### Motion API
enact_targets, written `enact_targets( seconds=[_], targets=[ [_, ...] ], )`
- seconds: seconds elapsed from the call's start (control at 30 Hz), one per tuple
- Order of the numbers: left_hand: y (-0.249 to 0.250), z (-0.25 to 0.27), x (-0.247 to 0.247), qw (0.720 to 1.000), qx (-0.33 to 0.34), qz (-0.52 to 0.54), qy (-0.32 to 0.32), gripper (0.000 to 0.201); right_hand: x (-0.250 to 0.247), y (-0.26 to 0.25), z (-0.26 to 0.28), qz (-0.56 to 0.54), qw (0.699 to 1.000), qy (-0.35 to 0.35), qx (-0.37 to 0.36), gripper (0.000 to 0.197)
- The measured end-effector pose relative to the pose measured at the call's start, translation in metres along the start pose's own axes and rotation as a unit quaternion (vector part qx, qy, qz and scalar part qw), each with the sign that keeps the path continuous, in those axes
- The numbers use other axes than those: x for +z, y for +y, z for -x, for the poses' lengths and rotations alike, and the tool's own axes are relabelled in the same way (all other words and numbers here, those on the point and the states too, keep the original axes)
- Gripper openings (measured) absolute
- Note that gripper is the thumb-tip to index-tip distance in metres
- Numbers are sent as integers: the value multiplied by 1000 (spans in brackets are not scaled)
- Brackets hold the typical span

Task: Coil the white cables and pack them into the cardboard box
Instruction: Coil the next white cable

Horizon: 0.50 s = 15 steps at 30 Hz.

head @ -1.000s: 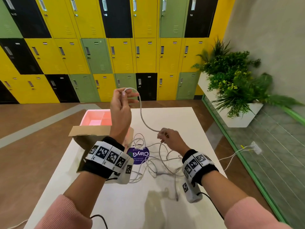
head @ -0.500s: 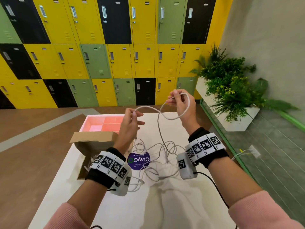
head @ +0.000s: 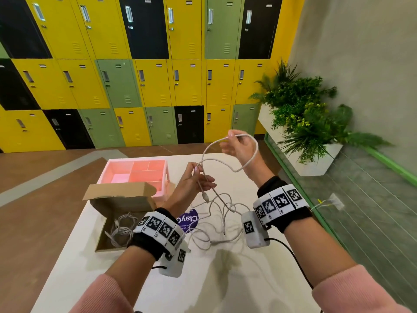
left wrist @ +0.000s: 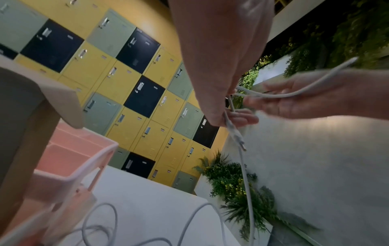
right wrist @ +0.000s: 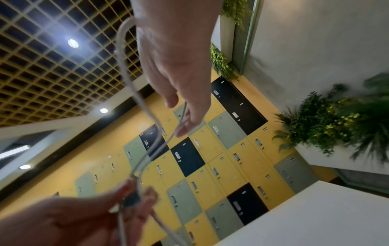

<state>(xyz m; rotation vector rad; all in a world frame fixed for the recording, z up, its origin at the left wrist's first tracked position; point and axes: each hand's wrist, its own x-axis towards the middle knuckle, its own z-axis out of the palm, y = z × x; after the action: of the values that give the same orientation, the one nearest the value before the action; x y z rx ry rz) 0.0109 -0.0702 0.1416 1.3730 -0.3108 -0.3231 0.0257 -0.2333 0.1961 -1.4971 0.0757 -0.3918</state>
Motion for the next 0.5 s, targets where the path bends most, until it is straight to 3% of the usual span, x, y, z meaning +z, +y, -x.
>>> enact_targets(
  seconds=[0.1,0.17,0.23,0.3,0.33,0.43,0.5],
  targets=[
    [2,-4,-6,999,25,-6,35,26,-12,26,8,188,969,-55,152,35],
    [5,-5,-6,999,37,0,39,26,-18,44,17,339,908,-160,190,36],
    [8,-6,-4,998,49,1,40,26,-19,61,30,461,822,-282,181,38],
    [11,-6,-2,997,58,4,43,26,-17,79,41,522,766,-336,169,38],
    [12,-5,-2,997,62,5,45,26,-17,89,44,535,759,-335,162,35],
    [17,-4,-3,996,76,3,51,27,-23,112,47,543,785,-268,127,26],
    [20,-3,-6,994,89,4,67,27,-32,123,46,549,785,-262,120,27]
  ],
)
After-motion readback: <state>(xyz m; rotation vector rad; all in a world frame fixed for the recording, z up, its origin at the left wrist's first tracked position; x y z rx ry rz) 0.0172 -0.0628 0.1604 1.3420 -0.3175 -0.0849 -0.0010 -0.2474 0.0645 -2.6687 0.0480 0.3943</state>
